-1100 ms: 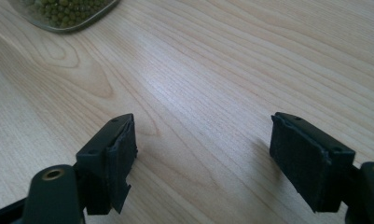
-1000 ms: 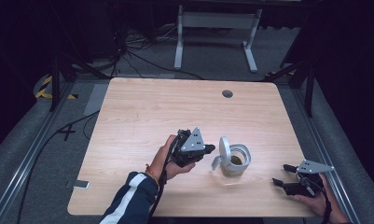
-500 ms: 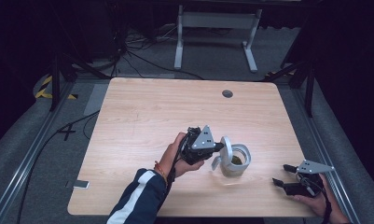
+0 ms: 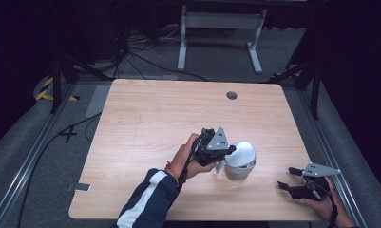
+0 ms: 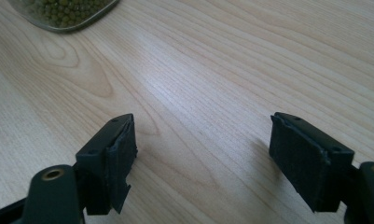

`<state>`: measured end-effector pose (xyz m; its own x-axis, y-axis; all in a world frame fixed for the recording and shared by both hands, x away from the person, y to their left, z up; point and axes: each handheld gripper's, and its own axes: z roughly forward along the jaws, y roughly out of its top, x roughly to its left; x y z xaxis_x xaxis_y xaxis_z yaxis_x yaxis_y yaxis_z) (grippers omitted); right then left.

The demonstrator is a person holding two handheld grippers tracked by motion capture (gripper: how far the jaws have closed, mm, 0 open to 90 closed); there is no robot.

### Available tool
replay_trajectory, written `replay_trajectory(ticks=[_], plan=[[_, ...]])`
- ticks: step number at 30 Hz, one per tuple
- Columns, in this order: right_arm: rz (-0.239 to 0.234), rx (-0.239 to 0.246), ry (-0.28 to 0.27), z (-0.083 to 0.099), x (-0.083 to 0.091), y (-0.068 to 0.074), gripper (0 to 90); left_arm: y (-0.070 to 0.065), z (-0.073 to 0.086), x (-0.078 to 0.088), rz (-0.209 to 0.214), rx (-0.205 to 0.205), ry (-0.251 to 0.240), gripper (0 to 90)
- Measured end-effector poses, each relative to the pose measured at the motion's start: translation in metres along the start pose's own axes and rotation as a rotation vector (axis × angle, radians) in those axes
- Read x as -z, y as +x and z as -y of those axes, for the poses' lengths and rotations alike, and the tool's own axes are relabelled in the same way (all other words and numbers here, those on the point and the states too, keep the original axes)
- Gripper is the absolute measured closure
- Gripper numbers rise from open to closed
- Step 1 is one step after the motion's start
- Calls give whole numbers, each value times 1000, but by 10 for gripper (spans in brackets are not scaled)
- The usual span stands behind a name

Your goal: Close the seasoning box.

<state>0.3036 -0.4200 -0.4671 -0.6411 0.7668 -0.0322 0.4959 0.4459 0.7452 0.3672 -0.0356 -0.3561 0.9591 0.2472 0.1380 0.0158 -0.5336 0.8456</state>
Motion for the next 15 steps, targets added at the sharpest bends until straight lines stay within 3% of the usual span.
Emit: replay_trajectory(ticks=[1, 3, 4, 5, 8, 15], plan=[[0, 0, 0, 0, 0, 0, 230, 0, 0, 1, 1, 16, -1, 900], [-1, 0, 2, 0, 0, 0, 230, 2, 1, 3, -5, -3, 4, 900], [0, 0, 1, 0, 0, 0, 230, 1, 2, 4, -7, 15, 3, 900], [0, 0, 1, 0, 0, 0, 230, 2, 2, 5, -14, 2, 5, 900], [-2, 1, 3, 0, 0, 0, 230, 4, 6, 9, -16, 20, 9, 899], [-2, -1, 0, 0, 0, 0, 230, 11, 13, 20, -45, 21, 30, 882]])
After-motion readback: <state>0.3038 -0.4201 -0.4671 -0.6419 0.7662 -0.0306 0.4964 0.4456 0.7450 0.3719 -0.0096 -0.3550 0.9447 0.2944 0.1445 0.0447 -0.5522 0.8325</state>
